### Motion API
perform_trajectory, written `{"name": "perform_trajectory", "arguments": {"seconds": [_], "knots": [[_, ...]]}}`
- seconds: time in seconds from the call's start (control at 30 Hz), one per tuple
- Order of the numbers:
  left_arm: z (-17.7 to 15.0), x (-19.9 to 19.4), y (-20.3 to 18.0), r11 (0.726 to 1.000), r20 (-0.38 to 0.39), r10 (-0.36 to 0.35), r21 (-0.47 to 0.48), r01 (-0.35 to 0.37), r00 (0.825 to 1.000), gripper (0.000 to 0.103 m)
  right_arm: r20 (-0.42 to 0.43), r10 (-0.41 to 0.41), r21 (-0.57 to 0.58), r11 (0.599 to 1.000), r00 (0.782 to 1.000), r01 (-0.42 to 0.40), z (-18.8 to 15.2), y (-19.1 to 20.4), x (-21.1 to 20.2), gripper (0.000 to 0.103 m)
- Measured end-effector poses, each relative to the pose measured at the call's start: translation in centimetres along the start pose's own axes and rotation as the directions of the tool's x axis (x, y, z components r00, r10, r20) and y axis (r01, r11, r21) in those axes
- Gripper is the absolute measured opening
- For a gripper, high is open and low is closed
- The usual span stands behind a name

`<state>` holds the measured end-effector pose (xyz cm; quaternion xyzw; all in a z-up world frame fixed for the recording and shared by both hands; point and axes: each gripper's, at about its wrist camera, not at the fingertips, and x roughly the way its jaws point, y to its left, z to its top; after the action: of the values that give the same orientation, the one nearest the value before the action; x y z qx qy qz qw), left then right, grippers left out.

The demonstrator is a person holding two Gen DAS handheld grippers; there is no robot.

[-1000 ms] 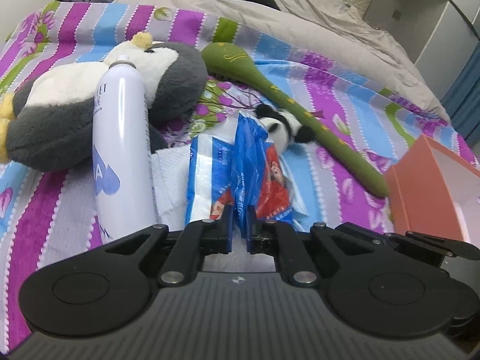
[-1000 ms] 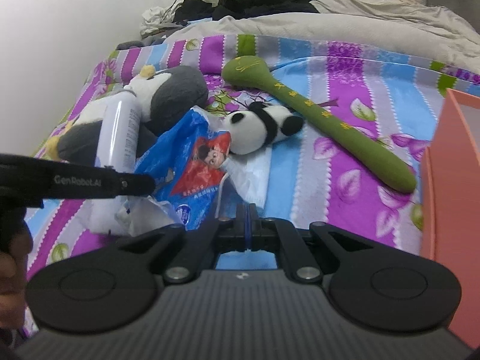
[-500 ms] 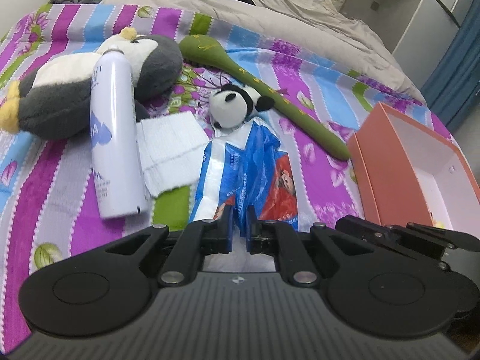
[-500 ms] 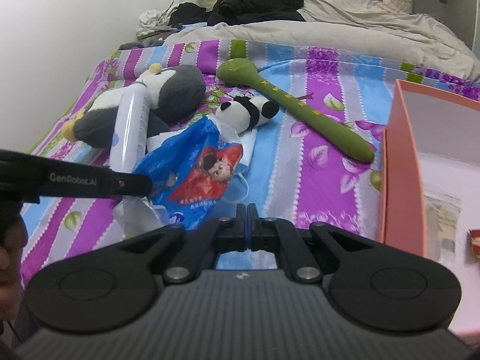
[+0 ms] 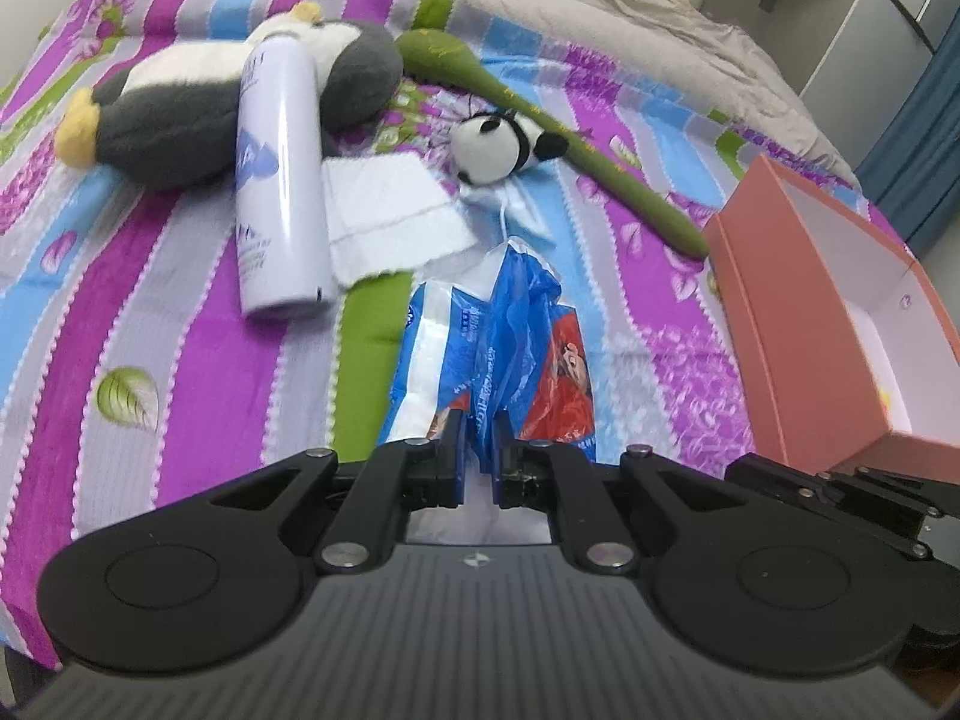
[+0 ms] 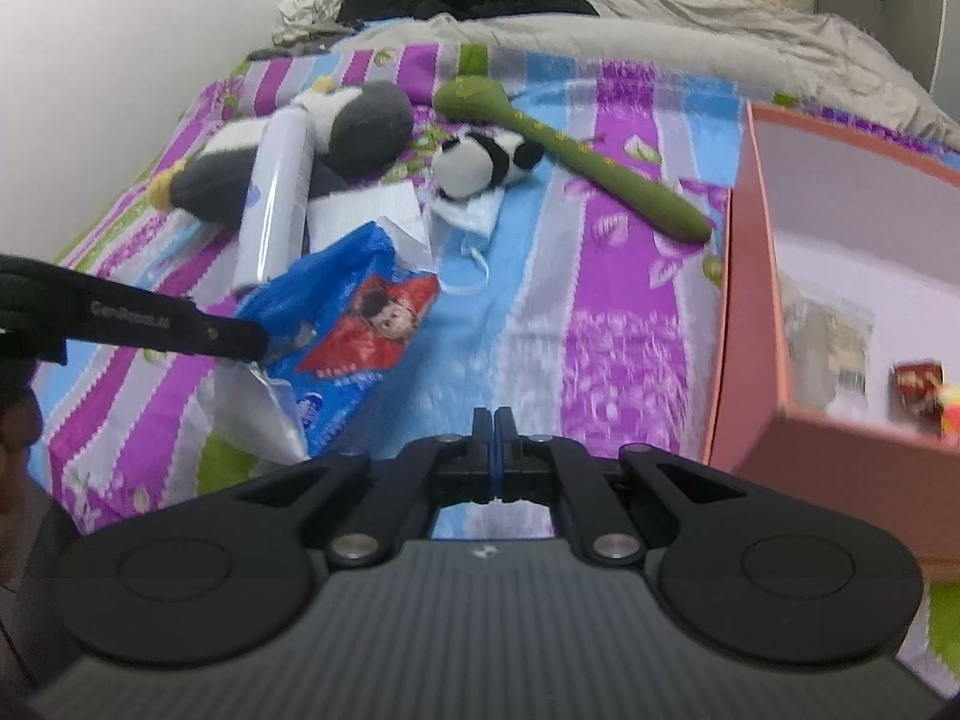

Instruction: Organize soft objects

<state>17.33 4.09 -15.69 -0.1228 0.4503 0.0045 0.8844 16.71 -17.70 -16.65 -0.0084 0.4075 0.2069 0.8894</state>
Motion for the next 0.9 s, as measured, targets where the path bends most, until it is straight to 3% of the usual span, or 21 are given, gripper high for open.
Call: {"name": "perform_trajectory", "arguments": {"seconds": [0.17, 0.3, 0.33, 0.4, 0.43, 0.57, 0.9], "knots": [[-1.0, 0.3, 0.7, 1.0, -0.009, 0.014, -0.01, -0.014, 1.0, 0.009, 0.034, 0.021, 0.044, 0.999, 0.999, -0.022, 0.4, -0.3, -0.2, 0.005], [-0.7, 0.2, 1.2, 0.999, 0.008, 0.022, -0.031, -0.022, 1.0, 0.009, 0.097, 0.053, 0.046, 0.997, 0.994, -0.058, 2.9, 0.2, 1.1, 0.009], [-0.6, 0.2, 1.2, 0.999, 0.012, 0.027, -0.031, -0.026, 1.0, 0.009, 0.107, 0.055, 0.043, 0.997, 0.993, -0.06, 3.4, 0.4, 1.5, 0.013], [-0.4, 0.5, 1.3, 0.999, 0.01, 0.029, -0.031, -0.028, 1.0, 0.01, 0.131, 0.072, 0.038, 0.996, 0.989, -0.077, 4.8, 0.8, 2.8, 0.047], [-0.5, 0.7, 1.3, 0.999, 0.005, 0.027, -0.03, -0.027, 1.0, 0.01, 0.145, 0.088, 0.036, 0.995, 0.986, -0.094, 5.4, 1.0, 3.5, 0.049], [-0.8, 1.4, 1.8, 0.999, 0.0, 0.025, -0.046, -0.025, 1.0, 0.01, 0.157, 0.102, -0.014, 0.995, 0.982, -0.101, 7.7, 2.3, 7.2, 0.046], [-1.1, 3.2, 2.4, 0.998, -0.033, 0.015, -0.063, -0.017, 0.999, 0.01, 0.069, 0.042, -0.198, 0.98, 0.997, -0.028, 10.7, 4.0, 17.1, 0.039]]}}
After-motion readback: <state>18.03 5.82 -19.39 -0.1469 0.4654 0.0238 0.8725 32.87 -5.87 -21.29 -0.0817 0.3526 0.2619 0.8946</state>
